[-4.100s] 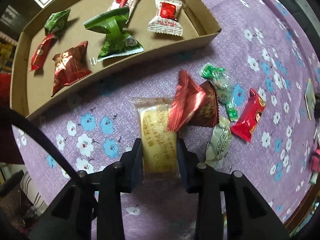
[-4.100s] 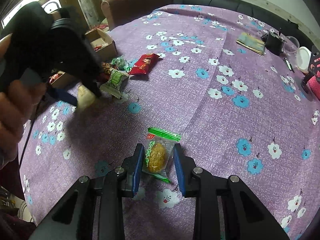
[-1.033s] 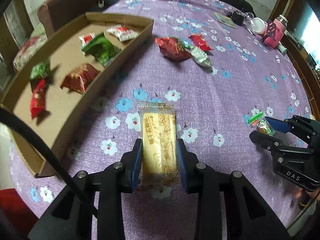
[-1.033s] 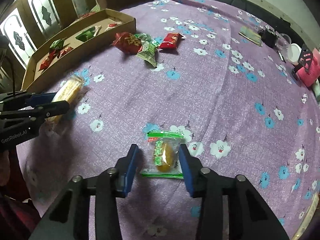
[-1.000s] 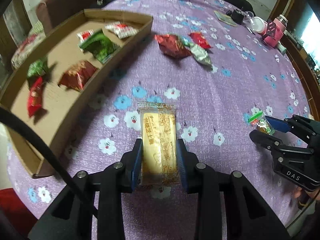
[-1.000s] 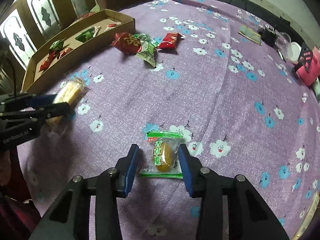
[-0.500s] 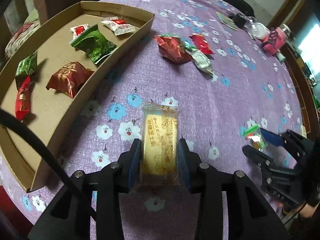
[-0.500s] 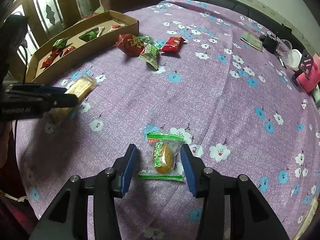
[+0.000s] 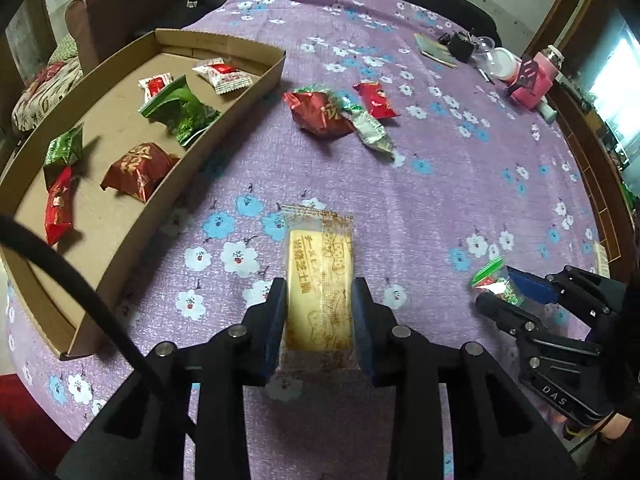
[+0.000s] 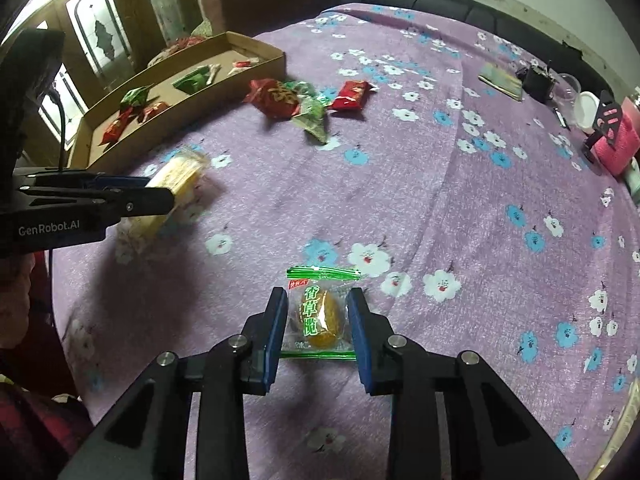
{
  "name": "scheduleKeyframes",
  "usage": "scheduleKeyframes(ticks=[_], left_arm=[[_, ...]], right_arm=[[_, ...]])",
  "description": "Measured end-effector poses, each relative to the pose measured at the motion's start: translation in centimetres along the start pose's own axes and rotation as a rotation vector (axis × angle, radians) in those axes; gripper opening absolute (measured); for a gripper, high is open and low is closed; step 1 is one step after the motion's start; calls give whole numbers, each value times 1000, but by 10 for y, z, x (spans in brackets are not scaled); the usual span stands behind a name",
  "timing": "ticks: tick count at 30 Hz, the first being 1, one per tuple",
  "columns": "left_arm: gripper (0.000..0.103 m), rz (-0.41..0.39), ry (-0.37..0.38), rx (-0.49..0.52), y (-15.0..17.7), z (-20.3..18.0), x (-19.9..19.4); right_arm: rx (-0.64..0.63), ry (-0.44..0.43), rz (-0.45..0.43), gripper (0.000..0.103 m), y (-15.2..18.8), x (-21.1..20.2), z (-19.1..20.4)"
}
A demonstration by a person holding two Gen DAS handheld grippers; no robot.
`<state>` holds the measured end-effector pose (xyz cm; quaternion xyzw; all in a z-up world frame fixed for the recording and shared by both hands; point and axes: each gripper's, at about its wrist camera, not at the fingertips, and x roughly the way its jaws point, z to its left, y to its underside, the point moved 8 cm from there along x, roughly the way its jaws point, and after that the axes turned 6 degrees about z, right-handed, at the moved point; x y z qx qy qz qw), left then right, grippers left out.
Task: Organize snacks
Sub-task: 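Carry the bread packet with left while right carries the cake packet toward the tray, then lower both packets into the cardboard tray and open both grippers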
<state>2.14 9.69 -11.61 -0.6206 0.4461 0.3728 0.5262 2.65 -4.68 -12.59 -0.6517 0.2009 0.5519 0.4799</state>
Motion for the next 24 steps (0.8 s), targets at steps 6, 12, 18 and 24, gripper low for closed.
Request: scheduleKeyframes(ticks=[6, 12, 18, 24], left_arm=[[34, -45, -14, -7, -6, 6, -13], [34, -104, -36, -35, -16, 25, -34], [34, -150, -81, -90, -24, 64, -54], [34, -173, -153, -170, -38, 128, -68]], right_arm=[[-55, -3, -25, 30, -18, -9, 18], [-137, -25, -62, 30, -53, -13, 47], [-235, -50, -99, 30, -92, -10, 87], [-315, -101, -128, 30, -132, 2, 136]])
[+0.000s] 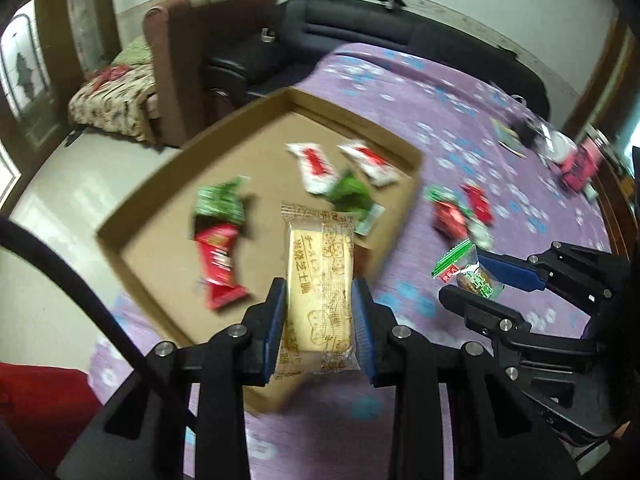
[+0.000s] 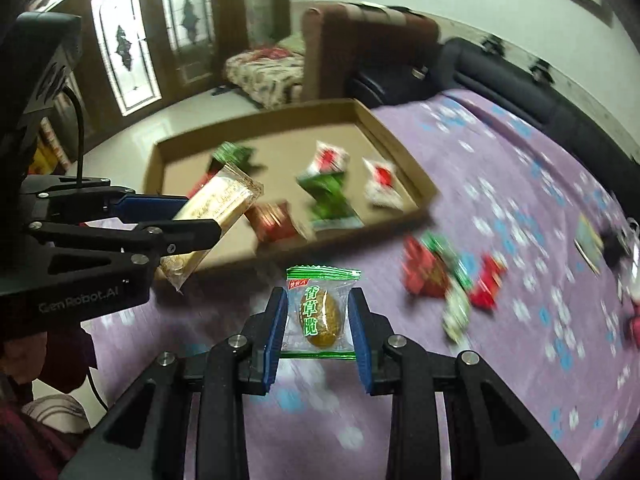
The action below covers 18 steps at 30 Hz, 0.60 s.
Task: Organize snacks
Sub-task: 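Lower both packets into the cardboard tray and open both grippers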
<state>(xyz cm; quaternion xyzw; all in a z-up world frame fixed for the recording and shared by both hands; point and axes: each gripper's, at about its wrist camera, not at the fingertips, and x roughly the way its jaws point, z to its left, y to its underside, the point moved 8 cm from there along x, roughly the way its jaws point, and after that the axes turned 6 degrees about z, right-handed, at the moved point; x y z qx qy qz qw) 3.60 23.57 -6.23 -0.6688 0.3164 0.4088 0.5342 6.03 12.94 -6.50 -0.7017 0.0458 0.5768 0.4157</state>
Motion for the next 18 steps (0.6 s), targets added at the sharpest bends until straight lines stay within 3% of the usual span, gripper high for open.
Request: scheduleKeyframes(ticks=[6, 18], left_arm=[[35, 16, -54, -65, -19, 42, 13], [35, 58, -109, -115, -39, 70, 43]], right_arm=[[2, -55, -22, 30, -46, 30, 21], [68, -81, 32, 30, -75, 81, 19]])
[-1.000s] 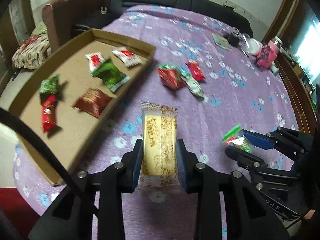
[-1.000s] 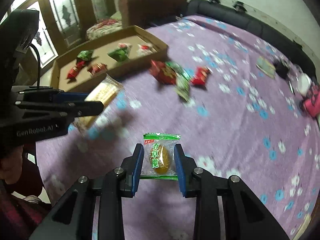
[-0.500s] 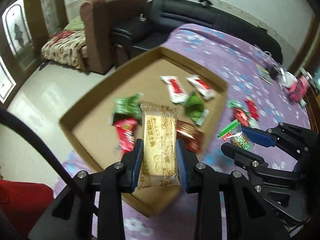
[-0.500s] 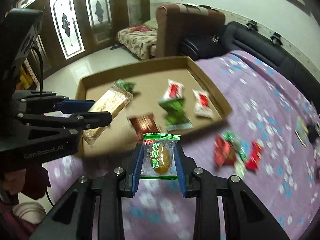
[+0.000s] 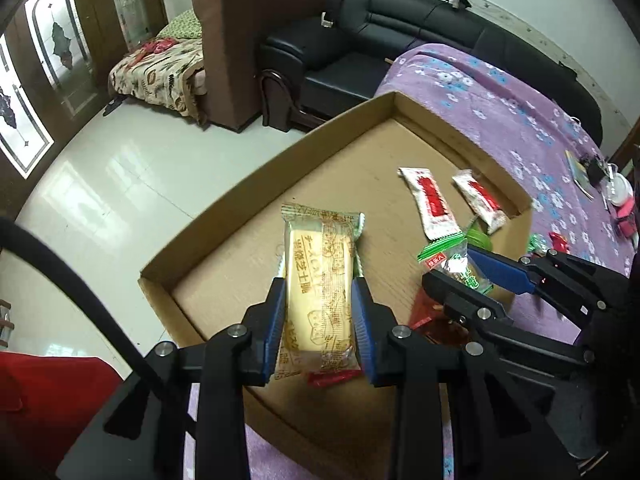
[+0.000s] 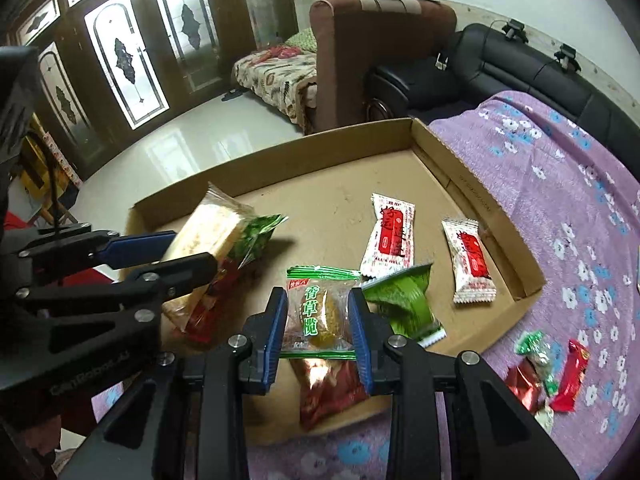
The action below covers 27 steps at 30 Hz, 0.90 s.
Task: Organize snacks
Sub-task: 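Lower both packets into the cardboard tray and open both grippers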
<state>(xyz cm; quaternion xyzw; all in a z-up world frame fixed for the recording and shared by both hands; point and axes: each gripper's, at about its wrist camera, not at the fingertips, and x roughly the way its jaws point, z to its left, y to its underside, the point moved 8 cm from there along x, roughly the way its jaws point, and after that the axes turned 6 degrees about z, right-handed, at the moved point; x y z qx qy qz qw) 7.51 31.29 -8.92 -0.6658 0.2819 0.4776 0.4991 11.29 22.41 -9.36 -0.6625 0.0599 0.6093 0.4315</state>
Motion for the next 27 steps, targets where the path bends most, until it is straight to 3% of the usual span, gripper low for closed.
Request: scheduleKeyframes(ticks=[19, 25, 27], left_arm=[[37, 42, -29, -2, -5, 1, 8], [44, 61, -51, -4, -3, 1, 7], [51, 63, -61, -12, -3, 3, 7]], right_arm=[[11, 31, 27, 31, -11, 14, -6], [21, 49, 31, 34, -10, 14, -10], [24, 54, 38, 37, -9, 13, -12]])
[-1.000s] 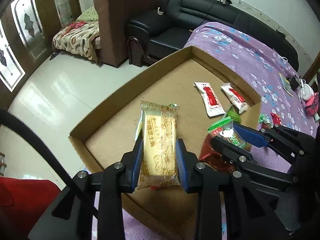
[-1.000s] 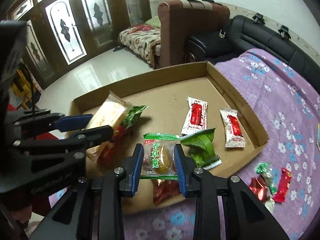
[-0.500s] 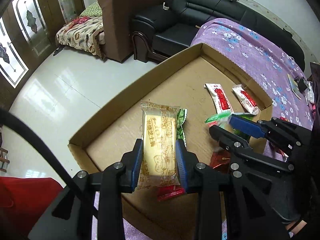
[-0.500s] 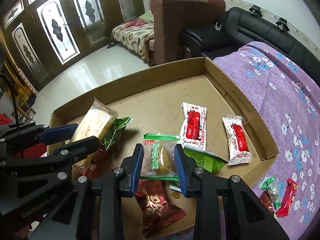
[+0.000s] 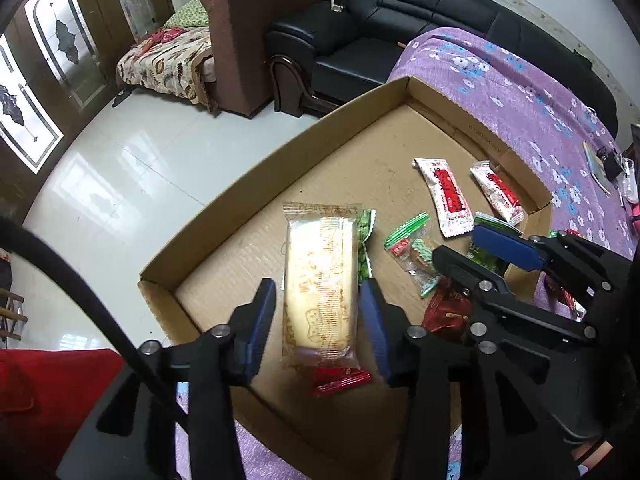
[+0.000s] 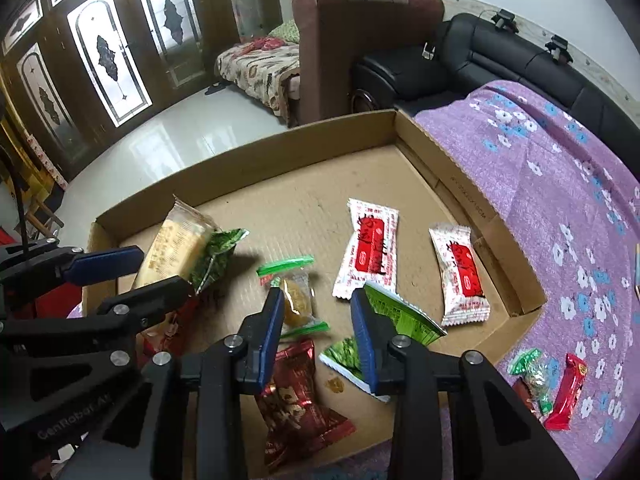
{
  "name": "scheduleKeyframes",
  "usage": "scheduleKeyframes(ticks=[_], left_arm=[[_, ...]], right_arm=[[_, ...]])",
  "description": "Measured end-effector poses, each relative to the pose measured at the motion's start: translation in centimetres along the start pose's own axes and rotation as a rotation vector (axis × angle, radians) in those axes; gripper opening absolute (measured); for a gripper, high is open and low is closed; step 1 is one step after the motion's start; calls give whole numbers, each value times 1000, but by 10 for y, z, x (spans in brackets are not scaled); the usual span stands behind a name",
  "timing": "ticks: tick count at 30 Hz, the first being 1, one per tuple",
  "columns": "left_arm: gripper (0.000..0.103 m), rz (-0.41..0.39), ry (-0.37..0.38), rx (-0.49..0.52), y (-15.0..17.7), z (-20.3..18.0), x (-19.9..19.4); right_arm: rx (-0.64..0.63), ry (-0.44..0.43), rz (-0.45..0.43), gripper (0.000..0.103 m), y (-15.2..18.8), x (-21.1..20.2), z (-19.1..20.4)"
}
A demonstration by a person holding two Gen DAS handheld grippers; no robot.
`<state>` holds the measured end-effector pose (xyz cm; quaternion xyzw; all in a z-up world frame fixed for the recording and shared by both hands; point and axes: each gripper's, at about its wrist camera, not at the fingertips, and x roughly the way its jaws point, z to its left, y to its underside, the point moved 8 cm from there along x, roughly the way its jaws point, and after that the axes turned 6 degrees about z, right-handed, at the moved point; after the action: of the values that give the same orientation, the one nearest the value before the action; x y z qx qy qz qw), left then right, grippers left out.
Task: Organize snacks
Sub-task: 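Lower both packets into the cardboard tray and open both grippers, then move both tools back over the remaining snacks on the bedspread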
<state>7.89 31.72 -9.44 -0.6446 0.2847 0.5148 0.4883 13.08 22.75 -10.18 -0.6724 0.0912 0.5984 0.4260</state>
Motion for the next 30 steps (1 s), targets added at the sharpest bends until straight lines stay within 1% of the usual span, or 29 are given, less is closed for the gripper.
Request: scheduleKeyframes(ticks=[1, 2, 6, 13, 21, 24, 26, 30], left_arm=[[52, 0, -7, -5, 0, 1, 0], [56, -1, -14, -11, 1, 3, -1], [65, 0, -25, -21, 2, 5, -3], [66, -28, -22, -12, 5, 1, -15], [66, -64, -27, 18, 11, -16, -32], [66, -82, -23, 27, 18, -26, -40], [66, -88, -8, 35, 23, -34, -45], [67, -111, 12, 89, 42, -60, -56]], right_arm=[[0, 13, -3, 42, 1, -1, -1], [-1, 18, -5, 44, 1, -3, -2], [6, 38, -8, 48, 2, -8, -7], [0, 45, -31, 50, 6, -22, -12], [13, 50, -55, 51, 19, -42, -22], [24, 49, -65, 54, 28, -52, -27], [38, 42, -72, 55, 39, -61, -31], [79, 27, -88, 56, 69, -77, -45]])
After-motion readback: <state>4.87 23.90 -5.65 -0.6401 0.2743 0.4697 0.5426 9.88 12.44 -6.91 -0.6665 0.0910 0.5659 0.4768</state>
